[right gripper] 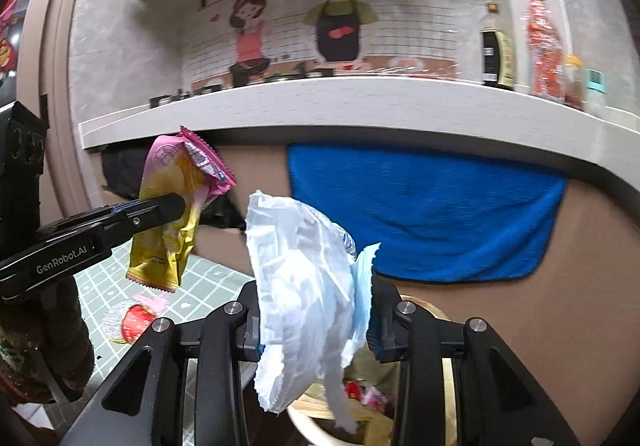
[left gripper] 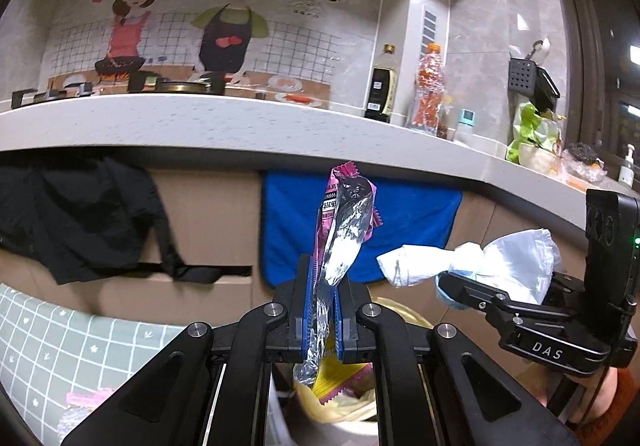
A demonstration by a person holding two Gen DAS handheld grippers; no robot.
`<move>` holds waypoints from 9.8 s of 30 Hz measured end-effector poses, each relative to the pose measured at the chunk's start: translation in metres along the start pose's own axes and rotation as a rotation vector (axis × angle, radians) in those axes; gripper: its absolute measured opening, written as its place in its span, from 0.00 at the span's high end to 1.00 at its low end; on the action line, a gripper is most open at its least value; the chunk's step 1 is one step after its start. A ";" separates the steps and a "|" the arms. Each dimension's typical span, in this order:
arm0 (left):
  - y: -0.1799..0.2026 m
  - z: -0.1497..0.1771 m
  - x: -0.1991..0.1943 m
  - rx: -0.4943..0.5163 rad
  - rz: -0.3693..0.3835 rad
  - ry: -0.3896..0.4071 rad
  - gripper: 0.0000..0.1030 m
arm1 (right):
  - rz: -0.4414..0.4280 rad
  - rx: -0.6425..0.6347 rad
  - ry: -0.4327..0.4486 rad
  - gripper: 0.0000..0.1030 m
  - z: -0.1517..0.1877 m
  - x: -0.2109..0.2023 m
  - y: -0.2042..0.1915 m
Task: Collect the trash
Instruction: 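Carry the wrapper and white tissue over the yellow bin with both grippers, then open both grippers over the bin to drop wrapper and tissue, then move both grippers back to the table toward the glittery round lid and red cup, then grasp the glittery round lid by its rim with the left gripper, then lift the lid with the left gripper while the right gripper grasps the red paper cup, then carry the glittery lid and red cup over the yellow-lined bin with both grippers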
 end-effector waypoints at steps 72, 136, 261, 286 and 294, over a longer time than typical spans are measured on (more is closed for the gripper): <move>-0.060 0.084 0.008 -0.076 -0.096 -0.237 0.43 | -0.029 0.141 -0.085 0.44 0.079 0.027 0.029; -0.243 0.218 -0.091 -0.294 -0.229 -0.465 0.43 | -0.362 0.086 -0.367 0.44 0.159 0.108 -0.162; -0.196 0.138 -0.089 -0.132 -0.399 -0.221 0.86 | -0.284 0.109 -0.279 0.92 0.104 0.188 -0.145; -0.039 0.006 -0.068 0.057 -0.198 0.064 0.86 | -0.136 0.048 0.115 0.92 -0.004 0.011 -0.045; 0.021 -0.002 -0.021 0.060 -0.052 0.063 0.86 | 0.018 0.022 0.165 0.92 -0.010 -0.031 0.008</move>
Point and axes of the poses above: each gripper's, at about its wrist camera, not at the fingertips, and x roughly the way its jaws point, y to its right, z to its underside, the point moved 1 cm from there along x, roughly the way its jaws point, and after that the axes turned 2 degrees about x, right-handed, at the moved point
